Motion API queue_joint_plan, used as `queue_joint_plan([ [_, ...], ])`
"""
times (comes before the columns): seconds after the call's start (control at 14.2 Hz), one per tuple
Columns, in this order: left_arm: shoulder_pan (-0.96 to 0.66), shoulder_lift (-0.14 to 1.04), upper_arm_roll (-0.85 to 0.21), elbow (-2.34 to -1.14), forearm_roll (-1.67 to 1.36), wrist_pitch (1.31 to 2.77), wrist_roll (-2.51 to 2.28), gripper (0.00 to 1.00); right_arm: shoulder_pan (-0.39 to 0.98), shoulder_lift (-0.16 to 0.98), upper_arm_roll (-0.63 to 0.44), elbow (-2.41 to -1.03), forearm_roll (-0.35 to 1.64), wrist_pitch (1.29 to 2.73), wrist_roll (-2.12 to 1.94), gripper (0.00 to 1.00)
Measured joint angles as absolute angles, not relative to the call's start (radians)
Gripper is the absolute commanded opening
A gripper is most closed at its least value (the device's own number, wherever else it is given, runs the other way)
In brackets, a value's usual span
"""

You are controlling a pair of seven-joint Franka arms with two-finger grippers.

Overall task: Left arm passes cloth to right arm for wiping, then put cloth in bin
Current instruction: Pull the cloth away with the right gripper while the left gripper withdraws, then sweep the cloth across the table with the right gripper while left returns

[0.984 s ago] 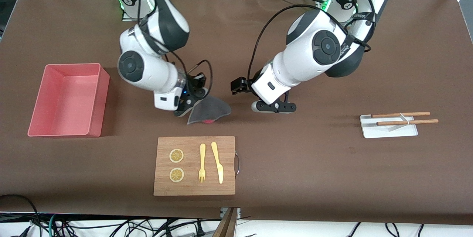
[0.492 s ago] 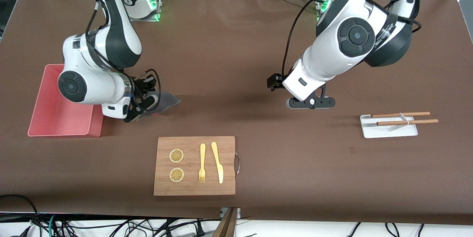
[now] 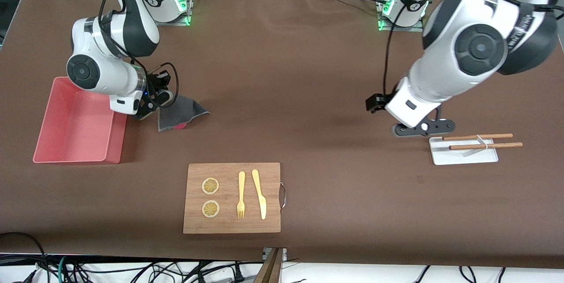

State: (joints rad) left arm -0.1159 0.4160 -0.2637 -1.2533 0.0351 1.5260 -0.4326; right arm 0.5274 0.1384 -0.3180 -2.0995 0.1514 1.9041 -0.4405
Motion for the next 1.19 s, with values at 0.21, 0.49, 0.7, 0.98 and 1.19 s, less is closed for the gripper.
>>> queue_joint_plan([
  [0.21, -0.033, 0.415, -0.261, -1.253, 0.036, 1.525, -0.298, 1.0, 0.535, 0.153, -0.313, -2.158, 0.151, 2.01, -0.414, 0.0],
  [0.49, 0.026, 0.415, -0.261, -1.253, 0.036, 1.524, -0.201, 1.0, 0.628, 0.263, -0.301, -2.163, 0.152, 2.193, -0.28, 0.0],
  [0.7, 0.029, 0.415, -0.261, -1.253, 0.036, 1.524, -0.187, 1.0, 0.721, 0.333, -0.294, -2.119, 0.159, 2.245, -0.149, 0.0],
  [0.98, 0.01, 0.388, -0.215, -1.264, 0.076, 1.523, -0.175, 1.0, 0.778, 0.43, -0.228, -1.977, 0.197, 2.246, 0.047, 0.0],
  [1.19, -0.04, 0.271, -0.083, -1.401, 0.078, 1.604, -0.169, 1.0, 0.781, 0.518, -0.15, -1.83, 0.2, 2.237, 0.222, 0.0],
])
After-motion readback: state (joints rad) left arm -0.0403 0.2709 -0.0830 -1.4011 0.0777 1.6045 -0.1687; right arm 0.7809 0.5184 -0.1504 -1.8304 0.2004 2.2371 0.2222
